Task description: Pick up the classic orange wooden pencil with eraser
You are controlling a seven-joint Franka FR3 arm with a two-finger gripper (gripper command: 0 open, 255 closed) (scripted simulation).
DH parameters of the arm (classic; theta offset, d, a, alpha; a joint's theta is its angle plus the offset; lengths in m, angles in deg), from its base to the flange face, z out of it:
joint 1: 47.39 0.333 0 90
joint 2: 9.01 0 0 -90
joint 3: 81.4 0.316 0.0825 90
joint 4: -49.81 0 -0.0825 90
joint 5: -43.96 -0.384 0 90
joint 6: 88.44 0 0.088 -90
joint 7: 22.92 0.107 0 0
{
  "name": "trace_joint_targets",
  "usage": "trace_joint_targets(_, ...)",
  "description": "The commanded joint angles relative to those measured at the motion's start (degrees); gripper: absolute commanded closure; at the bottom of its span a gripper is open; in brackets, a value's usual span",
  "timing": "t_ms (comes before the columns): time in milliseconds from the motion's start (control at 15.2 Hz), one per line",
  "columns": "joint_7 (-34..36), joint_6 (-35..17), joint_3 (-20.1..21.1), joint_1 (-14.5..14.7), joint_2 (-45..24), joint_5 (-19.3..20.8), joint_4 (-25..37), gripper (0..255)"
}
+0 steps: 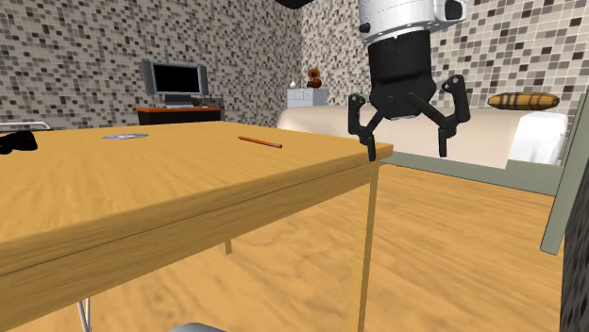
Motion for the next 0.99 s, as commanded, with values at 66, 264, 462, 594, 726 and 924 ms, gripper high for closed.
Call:
trace_joint_targets(66,-1.18,-0.44,0.49,0.94,-1.52,-0.13,1.19,0)
trace_joint_targets(264,-4.72,-1.53,2.04,3.68,-5.85,-0.47,4.76,0)
trace_joint_targets(462,-8.25,-2.29,3.73,6.26,-9.86,-0.76,8.32,0)
trace_joint_targets(594,-10.58,-2.64,4.90,7.93,-12.36,-0.90,10.67,0)
trace_joint_targets(726,-12.91,-2.87,6.13,9.55,-14.71,-1.02,12.97,0)
trace_joint_targets(924,-16.36,-3.05,8.06,11.93,-17.99,-1.13,16.33,0)
